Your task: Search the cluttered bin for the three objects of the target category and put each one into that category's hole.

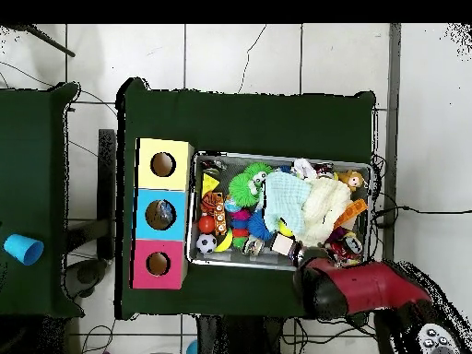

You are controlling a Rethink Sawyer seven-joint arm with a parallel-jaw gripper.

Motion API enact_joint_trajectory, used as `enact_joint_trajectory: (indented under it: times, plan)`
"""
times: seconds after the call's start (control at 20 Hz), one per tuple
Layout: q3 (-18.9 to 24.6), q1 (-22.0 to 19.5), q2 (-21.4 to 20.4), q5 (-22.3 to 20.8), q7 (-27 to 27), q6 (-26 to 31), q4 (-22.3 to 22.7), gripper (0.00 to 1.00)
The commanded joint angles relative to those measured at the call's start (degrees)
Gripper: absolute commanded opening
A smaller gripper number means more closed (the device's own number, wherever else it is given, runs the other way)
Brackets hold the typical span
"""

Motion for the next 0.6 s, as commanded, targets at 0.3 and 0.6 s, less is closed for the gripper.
enact_joint_trajectory:
  times: [0.3, 0.6]
  plan:
    - [-14.2, 14.5, 8.4, -3.7, 12.5, -8.6, -2.7, 1.00]
    - [-18.2, 15.9, 12.0, -1.9, 9.8, -13.8, -4.3, 1.00]
